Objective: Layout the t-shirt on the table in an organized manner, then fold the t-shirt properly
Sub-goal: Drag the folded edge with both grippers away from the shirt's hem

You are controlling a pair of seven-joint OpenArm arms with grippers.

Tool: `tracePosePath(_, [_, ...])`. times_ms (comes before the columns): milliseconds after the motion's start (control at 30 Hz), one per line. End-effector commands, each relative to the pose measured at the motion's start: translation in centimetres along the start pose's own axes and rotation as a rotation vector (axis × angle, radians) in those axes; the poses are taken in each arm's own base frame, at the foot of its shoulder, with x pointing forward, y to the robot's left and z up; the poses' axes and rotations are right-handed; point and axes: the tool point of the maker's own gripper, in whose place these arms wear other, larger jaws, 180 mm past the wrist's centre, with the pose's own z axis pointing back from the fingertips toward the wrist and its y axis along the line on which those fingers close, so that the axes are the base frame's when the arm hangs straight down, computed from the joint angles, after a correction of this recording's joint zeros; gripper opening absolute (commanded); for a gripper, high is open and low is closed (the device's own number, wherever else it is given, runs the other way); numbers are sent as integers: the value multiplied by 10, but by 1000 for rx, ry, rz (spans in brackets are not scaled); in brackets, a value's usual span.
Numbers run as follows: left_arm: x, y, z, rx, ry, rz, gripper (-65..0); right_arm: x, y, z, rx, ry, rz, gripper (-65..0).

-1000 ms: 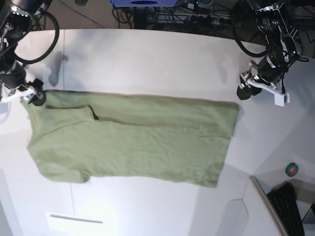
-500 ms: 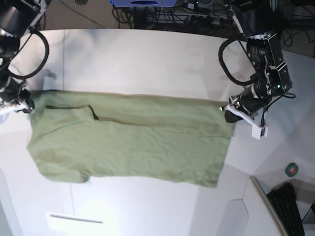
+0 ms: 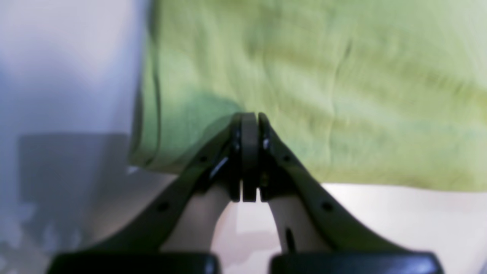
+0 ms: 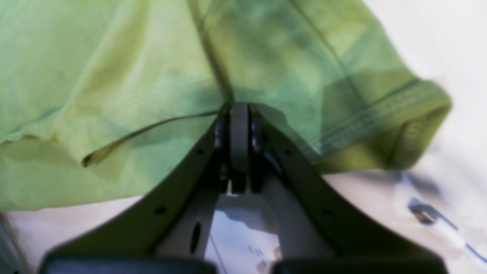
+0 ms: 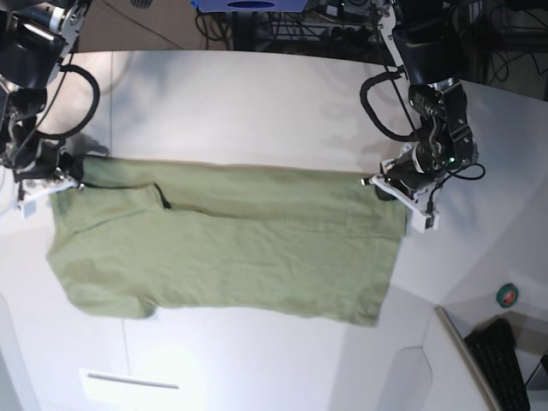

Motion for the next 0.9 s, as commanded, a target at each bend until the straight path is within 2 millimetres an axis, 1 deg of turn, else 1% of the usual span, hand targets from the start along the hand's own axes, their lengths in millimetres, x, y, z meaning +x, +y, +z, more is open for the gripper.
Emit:
tracePosePath(0, [8, 3, 0, 9, -4, -17, -650, 16, 0, 5, 5, -41, 7, -650])
tracePosePath(67, [-1, 7, -2, 21, 23, -20, -650, 8, -2, 4, 1, -26, 12, -650])
tracePosePath(133, [-7, 19, -1, 44, 47, -30, -650, 3, -3, 4, -1, -16, 11, -650])
tracePosePath(167, [-11, 21, -2, 46, 57, -27, -650, 0, -5, 4, -6, -10, 11, -650])
tracePosePath(233, [-11, 27, 0, 56, 62, -28, -650, -3, -7, 4, -9, -5, 10, -650])
tracePosePath(300, [-14, 29, 0, 59, 68, -25, -650, -4, -7, 4, -9, -3, 10, -650])
tracePosePath(367, [-23, 34, 4, 69, 79, -28, -650, -5, -8, 4, -10, 1, 10, -650])
tracePosePath(433, [-26, 38, 9, 82, 76, -39, -650, -12, -12, 5, -18, 12, 9, -650])
tracePosePath(533, [-37, 43, 17, 96, 84, -50, -650, -21, -15, 10, -25, 34, 21, -650])
tracePosePath(600, [-43, 49, 24, 113, 86, -52, -650, -29, -14, 16, -27, 36, 35, -650])
tracePosePath(667, [-44, 63, 37, 149, 66, -31, -650, -33, -16, 24, -36, 26, 55, -650])
tracePosePath(700, [-49, 70, 43, 167, 65, -22, -650, -38, -16, 27, -38, 26, 61, -650])
tracePosePath(767, [-54, 82, 54, 198, 61, -9, -650, -51, -18, 33, -46, 33, 71, -650])
tracePosePath(867, [-69, 98, 69, 242, 71, 8, -650, -72, -28, 41, -67, 58, 79, -650])
